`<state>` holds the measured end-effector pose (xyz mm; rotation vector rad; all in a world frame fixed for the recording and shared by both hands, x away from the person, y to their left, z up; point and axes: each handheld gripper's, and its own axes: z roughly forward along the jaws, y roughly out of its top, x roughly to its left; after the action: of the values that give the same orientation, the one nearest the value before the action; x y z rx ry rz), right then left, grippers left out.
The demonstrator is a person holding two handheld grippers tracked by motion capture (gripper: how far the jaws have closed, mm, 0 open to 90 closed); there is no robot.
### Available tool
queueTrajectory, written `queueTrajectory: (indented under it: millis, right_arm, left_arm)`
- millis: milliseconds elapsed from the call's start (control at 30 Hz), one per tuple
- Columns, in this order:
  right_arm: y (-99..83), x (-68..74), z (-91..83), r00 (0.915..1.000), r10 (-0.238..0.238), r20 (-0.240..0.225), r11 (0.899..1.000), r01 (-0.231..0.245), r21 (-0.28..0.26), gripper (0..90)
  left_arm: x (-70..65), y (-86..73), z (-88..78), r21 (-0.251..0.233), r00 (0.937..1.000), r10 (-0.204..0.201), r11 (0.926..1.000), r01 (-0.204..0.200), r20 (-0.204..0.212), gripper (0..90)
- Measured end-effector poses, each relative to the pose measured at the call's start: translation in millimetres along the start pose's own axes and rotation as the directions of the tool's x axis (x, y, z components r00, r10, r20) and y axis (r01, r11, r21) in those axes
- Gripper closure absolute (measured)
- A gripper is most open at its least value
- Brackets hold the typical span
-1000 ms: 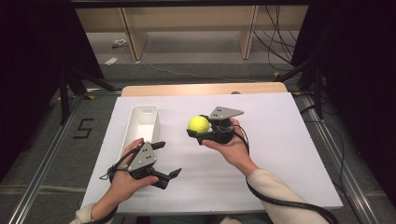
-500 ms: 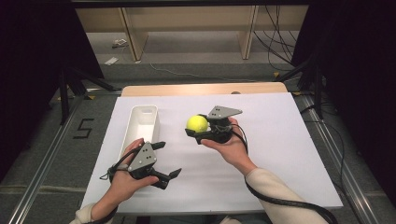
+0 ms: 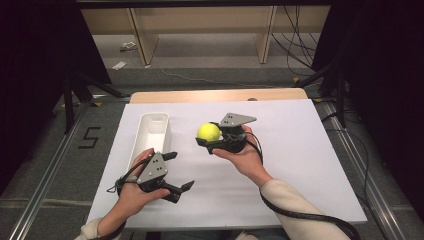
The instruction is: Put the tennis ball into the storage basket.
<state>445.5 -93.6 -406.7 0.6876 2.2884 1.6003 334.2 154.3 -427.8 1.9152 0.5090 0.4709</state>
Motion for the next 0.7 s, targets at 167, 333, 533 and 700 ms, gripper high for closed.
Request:
queueTrajectory:
  millis: [167, 333, 533, 700]
  right_arm:
    - [0.2, 0.4, 1.8, 1.0000, -0.003, -0.002, 1.000, 0.003, 0.002, 26.6]
    - [1.2, 1.1, 3.3, 1.0000, -0.003, -0.002, 1.000, 0.003, 0.000, 26.6]
    - [1.6, 1.5, 4.7, 1.0000, 0.001, -0.003, 1.000, -0.001, -0.001, 26.6]
    - [2.2, 1.4, 5.7, 1.0000, -0.001, -0.005, 1.000, 0.001, 0.000, 26.5]
  left_arm:
    - [0.1, 0.0, -0.1, -0.001, 1.0000, -0.001, 1.0000, 0.001, -0.002, 0.0]
    - [0.0, 0.0, 0.0, 0.000, 1.0000, 0.001, 1.0000, -0.001, 0.000, 0.0]
    - [0.2, -0.1, 0.1, -0.004, 1.0000, -0.006, 1.0000, 0.006, 0.001, 0.0]
    - [0.1, 0.0, 0.2, -0.003, 1.0000, -0.005, 1.0000, 0.005, 0.002, 0.0]
